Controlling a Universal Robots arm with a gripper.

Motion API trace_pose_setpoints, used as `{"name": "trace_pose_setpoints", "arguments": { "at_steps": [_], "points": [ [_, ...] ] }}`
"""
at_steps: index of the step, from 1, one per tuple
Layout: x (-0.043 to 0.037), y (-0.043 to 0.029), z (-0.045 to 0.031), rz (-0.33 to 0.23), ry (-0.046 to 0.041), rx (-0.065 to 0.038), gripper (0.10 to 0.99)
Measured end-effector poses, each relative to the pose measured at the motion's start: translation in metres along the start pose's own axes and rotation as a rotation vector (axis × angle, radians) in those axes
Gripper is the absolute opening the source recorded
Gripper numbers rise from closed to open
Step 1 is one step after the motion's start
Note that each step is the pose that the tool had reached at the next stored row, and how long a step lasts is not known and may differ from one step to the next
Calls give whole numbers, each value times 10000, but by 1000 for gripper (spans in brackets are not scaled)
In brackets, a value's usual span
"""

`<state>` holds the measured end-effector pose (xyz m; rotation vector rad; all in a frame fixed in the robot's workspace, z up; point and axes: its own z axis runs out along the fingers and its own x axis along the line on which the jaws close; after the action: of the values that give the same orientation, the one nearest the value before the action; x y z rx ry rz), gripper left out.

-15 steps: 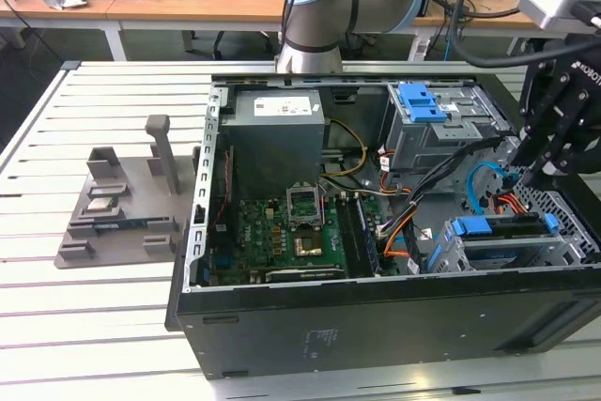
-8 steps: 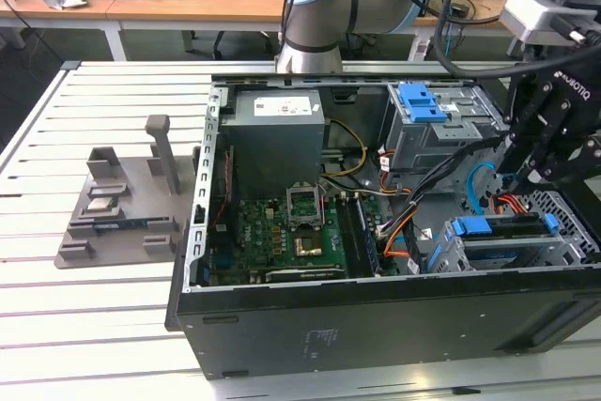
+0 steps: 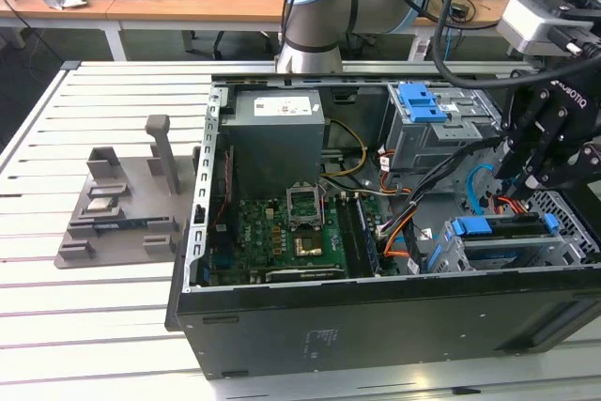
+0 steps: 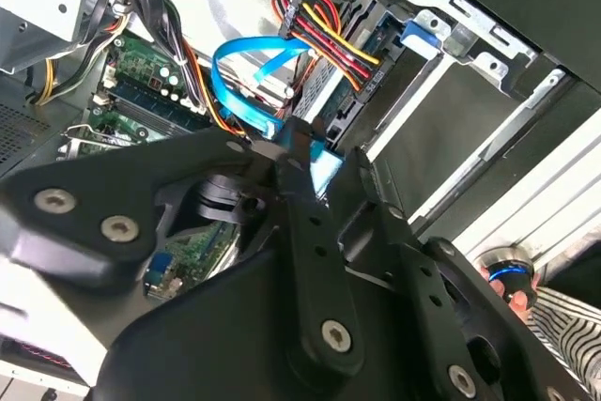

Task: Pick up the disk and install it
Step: 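Insert the second disk wire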

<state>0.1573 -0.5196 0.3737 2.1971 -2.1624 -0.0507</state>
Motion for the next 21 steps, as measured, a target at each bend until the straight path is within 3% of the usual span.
{"name": "trace_pose_setpoints", "arguments": {
  "at_steps": [1, 4, 8, 14, 17, 19, 21],
  "points": [
    [0, 0, 1, 0, -1, 0, 349],
    [0, 0, 3, 0, 0, 0, 157],
    [22, -1, 7, 0, 14, 0, 157],
    [180, 1, 28, 17, 261, -4, 157],
    [199, -5, 91, 18, 273, -5, 157],
    [199, -70, 159, 18, 274, -10, 157],
    [198, -90, 178, 16, 273, -11, 157]
  ]
}}
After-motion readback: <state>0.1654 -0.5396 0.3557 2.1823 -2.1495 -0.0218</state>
